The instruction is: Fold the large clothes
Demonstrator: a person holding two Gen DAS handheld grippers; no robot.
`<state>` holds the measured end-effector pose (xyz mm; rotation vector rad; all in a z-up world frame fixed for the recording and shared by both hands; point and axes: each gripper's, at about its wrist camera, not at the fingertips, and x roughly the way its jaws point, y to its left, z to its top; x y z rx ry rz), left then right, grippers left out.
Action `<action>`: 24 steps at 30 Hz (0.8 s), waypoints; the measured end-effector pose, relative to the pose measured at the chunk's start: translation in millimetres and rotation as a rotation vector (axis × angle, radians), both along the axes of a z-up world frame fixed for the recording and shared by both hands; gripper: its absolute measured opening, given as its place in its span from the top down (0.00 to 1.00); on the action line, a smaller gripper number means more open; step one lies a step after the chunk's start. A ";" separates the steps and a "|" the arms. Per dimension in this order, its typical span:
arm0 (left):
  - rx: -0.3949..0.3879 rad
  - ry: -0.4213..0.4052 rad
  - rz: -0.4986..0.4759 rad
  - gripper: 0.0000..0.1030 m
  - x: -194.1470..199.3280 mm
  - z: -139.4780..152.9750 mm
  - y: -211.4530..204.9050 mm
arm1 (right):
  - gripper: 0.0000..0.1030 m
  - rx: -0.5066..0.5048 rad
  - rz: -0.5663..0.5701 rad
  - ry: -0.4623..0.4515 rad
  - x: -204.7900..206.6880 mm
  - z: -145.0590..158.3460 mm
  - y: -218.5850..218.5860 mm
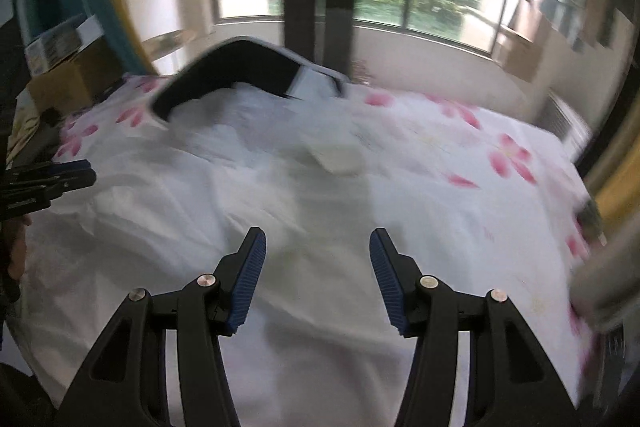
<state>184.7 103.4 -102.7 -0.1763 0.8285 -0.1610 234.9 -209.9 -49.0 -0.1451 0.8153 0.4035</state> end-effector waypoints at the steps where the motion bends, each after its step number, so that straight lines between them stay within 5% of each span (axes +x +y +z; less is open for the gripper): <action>1: -0.004 0.006 0.009 0.60 1.4 -3.5 7.9 | 0.48 -0.001 0.016 0.002 4.1 -0.9 10.4; 8: -0.039 0.061 0.003 0.60 7.5 -25.0 22.0 | 0.49 0.003 0.099 0.060 31.9 -22.5 72.2; 11: -0.032 0.057 -0.007 0.60 6.6 -29.6 20.6 | 0.84 -0.005 0.090 0.100 40.6 -36.3 79.7; 16: -0.035 0.051 -0.005 0.60 4.7 -31.7 22.5 | 0.96 0.004 0.004 0.086 42.4 -35.0 52.0; 24: 0.022 0.054 -0.003 0.60 2.7 -31.5 16.0 | 0.97 0.019 -0.189 0.062 24.9 -29.0 -28.7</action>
